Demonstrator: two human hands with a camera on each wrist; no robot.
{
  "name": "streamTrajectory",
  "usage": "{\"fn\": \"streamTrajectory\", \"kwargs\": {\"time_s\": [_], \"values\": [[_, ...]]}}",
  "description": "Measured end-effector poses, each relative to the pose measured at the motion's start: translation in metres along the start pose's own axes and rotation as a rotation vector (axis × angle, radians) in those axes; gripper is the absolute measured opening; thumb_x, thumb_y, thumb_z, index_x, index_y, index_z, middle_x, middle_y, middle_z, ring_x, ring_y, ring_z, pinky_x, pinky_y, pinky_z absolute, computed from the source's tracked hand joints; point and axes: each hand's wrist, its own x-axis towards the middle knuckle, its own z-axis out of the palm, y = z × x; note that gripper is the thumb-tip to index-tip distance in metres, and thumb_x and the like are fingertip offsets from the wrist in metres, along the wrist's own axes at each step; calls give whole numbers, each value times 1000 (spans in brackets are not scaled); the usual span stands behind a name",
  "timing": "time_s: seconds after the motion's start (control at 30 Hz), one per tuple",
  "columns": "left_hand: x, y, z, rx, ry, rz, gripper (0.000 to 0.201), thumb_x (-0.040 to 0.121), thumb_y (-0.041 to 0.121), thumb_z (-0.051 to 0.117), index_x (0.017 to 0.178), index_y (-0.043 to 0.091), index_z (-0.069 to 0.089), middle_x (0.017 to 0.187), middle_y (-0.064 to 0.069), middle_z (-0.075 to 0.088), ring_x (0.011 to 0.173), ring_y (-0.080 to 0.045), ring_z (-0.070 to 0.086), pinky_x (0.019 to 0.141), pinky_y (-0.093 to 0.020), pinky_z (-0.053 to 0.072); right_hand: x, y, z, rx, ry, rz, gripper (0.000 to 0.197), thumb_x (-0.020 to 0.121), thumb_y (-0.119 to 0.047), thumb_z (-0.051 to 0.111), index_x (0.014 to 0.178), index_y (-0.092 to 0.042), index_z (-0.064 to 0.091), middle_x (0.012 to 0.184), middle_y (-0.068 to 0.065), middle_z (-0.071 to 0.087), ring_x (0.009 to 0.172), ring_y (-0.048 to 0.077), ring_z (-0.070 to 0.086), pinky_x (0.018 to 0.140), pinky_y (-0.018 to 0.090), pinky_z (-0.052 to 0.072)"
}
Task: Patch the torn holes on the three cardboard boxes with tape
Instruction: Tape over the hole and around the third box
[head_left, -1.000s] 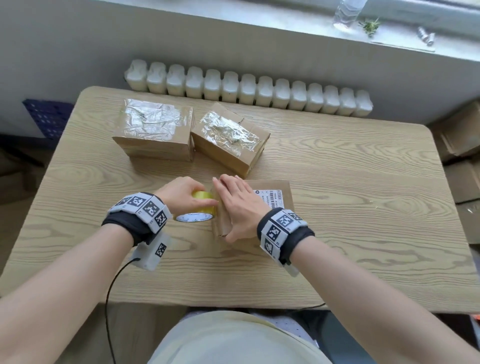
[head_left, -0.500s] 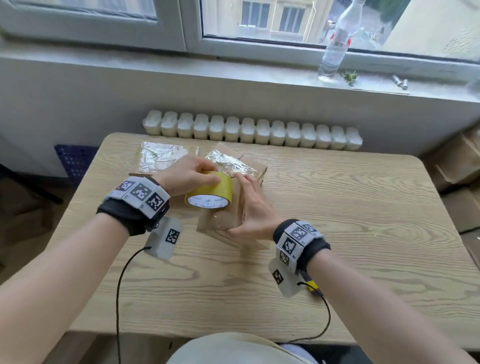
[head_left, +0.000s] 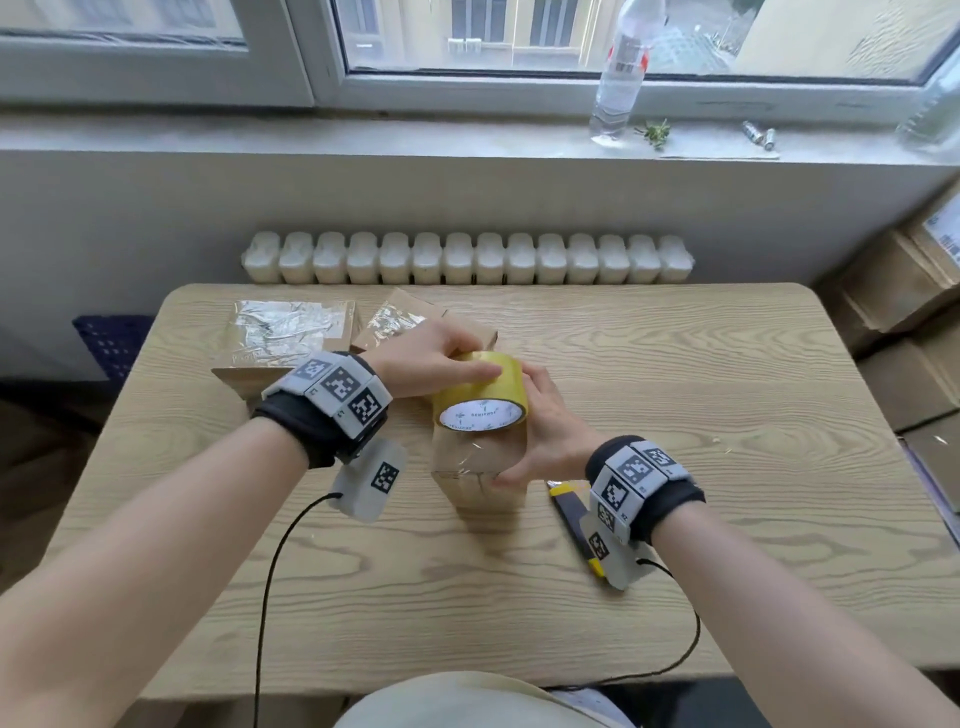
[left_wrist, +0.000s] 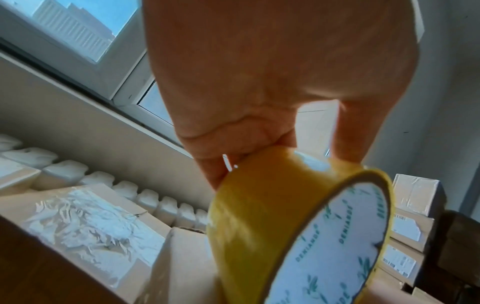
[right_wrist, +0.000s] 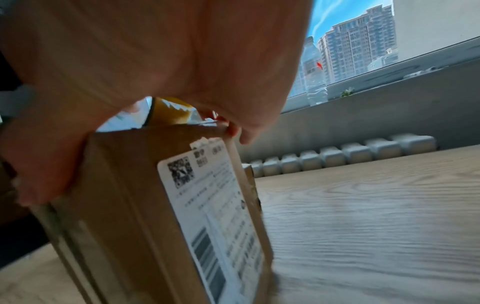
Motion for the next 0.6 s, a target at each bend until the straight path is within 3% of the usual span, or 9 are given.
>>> {"fn": "streamTrajectory", "kwargs": {"time_s": [0.07, 0.17, 0.33, 0.47, 0.6], "values": [[-1, 0, 0, -25, -32, -8, 52, 77, 47, 59, 80, -5, 58, 65, -1, 41, 58, -7, 36, 53, -19, 26, -3, 10, -3, -9, 2, -18, 132, 35, -55, 76, 147, -20, 14, 138, -10, 13, 130, 8, 17, 111, 24, 23], [0, 0, -3, -22, -31, 4, 39, 76, 42, 60, 59, 9, 47, 52, 12, 33, 49, -4, 30, 50, -18, 23, -3, 15, -7, -18, 0, -31, 132, 38, -48, 81, 146, -15, 14, 138, -9, 15, 132, 10, 19, 110, 22, 24], [-9, -20, -23, 61, 28, -65, 53, 81, 40, 70, 63, -6, 51, 56, -4, 37, 51, -11, 33, 50, -25, 26, -7, 27, -14, -21, 33, -53, 128, 38, -52, 80, 145, -14, 19, 139, -2, 20, 133, 13, 22, 113, 25, 23], [-14, -37, -23, 110, 16, -135, 42, 82, 38, 69, 51, 16, 51, 48, 9, 39, 44, -5, 34, 47, -20, 28, -2, 28, -12, -36, 23, -66, 127, 41, -42, 86, 145, -13, 19, 141, -1, 20, 134, 13, 21, 114, 25, 22], [-14, -48, -13, 125, -7, -203, 36, 83, 41, 67, 59, 15, 59, 51, 6, 41, 43, -4, 36, 44, -16, 28, -3, 31, -12, -26, 14, -101, 127, 42, -41, 85, 145, -11, 19, 142, -3, 19, 134, 10, 18, 110, 16, 16]]}}
